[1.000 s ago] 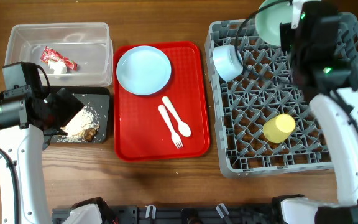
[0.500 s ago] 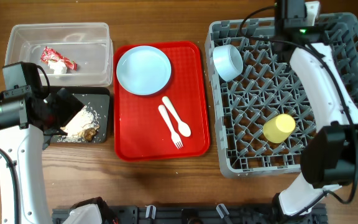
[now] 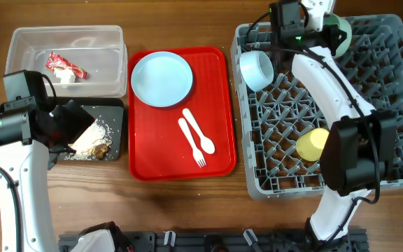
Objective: Sort waste into correct bins and load items into the dishwasher rack
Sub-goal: 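Place the green bowl at the rack's top-right corner, then reach the right gripper to the red tray and grasp the white spoon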
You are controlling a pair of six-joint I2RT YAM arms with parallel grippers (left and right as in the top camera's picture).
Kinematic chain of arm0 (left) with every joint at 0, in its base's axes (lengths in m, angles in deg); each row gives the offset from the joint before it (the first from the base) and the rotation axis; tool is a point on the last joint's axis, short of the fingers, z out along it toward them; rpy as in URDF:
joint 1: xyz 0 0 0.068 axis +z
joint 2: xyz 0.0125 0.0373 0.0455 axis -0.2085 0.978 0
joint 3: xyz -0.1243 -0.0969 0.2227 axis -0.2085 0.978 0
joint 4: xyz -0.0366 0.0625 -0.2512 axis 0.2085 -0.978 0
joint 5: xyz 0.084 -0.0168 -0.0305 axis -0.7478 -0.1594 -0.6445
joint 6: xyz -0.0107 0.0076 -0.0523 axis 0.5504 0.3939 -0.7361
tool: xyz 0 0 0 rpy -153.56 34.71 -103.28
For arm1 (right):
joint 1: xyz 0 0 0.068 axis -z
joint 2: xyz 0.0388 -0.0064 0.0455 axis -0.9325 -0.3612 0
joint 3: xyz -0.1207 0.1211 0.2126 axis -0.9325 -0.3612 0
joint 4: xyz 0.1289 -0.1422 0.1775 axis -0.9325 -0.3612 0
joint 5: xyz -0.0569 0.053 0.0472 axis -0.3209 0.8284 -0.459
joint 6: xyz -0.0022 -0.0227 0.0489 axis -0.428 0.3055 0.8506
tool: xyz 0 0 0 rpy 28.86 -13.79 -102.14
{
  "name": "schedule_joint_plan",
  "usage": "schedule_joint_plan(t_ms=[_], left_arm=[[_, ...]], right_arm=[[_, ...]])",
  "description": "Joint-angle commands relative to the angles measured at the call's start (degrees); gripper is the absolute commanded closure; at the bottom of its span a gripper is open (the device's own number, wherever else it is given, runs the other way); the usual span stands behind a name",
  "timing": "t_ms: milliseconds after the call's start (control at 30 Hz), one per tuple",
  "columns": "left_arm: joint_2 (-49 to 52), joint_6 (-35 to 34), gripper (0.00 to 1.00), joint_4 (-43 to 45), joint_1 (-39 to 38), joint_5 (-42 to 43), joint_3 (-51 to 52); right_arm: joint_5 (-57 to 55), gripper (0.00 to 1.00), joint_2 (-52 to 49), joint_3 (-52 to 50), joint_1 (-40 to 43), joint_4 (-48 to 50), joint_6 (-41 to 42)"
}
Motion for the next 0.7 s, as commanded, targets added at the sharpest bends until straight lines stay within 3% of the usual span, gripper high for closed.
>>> schedule_joint_plan(t_ms=[0, 533, 600, 667], left_arm=[[-0.5, 0.1, 0.00, 0.0, 0.3, 0.5, -0.3], [-0.5, 0.0, 0.00, 0.0, 0.3, 0.5, -0.3], [-0.5, 0.0, 0.00, 0.0, 0.3, 0.5, -0.3], [-0.5, 0.0, 0.00, 0.0, 0.3, 0.5, -0.3]], right_arm=[[-1.7, 0.95, -0.7, -2.6, -1.2, 0.3, -0.5], [1.9, 0.96, -0.7, -7.7, -7.1, 1.4, -0.3], [7.3, 0.94, -0.7, -7.7, -7.7, -0.3, -0.4], [16.1, 0.86, -0.6, -7.7, -8.2, -3.4, -0.1]])
